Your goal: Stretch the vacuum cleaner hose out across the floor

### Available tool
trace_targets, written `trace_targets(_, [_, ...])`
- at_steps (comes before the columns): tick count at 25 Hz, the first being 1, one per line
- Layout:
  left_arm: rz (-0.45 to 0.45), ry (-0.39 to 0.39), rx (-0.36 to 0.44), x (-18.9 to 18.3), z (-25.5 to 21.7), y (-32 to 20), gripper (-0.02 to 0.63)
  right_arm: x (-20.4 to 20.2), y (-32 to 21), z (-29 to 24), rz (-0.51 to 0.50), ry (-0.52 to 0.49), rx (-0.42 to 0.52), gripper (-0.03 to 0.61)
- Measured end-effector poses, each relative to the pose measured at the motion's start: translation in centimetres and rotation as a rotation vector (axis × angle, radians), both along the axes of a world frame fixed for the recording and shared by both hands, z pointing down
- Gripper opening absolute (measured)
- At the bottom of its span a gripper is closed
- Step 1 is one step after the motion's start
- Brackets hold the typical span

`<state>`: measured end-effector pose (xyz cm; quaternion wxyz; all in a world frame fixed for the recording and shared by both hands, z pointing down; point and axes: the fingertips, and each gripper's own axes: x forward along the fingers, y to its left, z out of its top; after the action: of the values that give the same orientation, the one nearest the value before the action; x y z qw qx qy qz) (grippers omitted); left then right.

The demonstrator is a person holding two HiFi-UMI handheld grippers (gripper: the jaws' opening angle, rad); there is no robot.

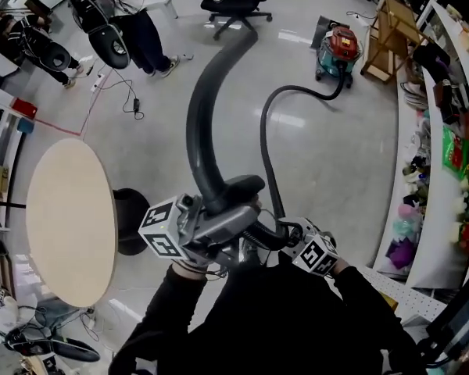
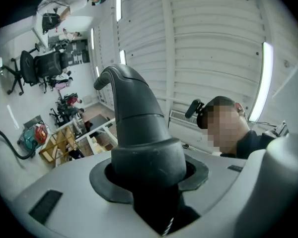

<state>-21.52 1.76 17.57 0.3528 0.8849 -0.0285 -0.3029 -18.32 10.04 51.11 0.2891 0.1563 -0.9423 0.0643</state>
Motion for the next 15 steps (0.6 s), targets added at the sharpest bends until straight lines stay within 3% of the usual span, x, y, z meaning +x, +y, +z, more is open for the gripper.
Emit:
trace_targets(3, [-0.107, 0.106, -0.125, -8.8, 3.6, -1.8, 0.215, -4.1, 2.8, 0.7, -0.058, 0.037, -0.046, 0.208])
trace_targets(6, [-0.207, 0.248, -0.389, -16.7, 10.8, -3.8, 0.215, -6.6, 7.5, 1.4, -0.159, 0.069, -0.154, 0.196])
trace_targets(8, [-0.256, 0.298, -0.551, -19.9, 15.9, -3.8, 0.216, -7.7, 10.8, 1.5, -0.239, 0.078, -0.25, 0.193])
trace_targets(11, [-0.286, 0.291, -0.687, -20.5, 20.8, -1.6, 0.233, -7.5, 14.7, 1.7, -0.335, 0.111, -0.41, 0.19])
trace_targets(15, [-0.305, 0.22, -0.749, -18.4, 24.3, 1.2, 0.245, -5.1, 18.2, 1.4, -0.398, 0.106, -0.529, 0.19])
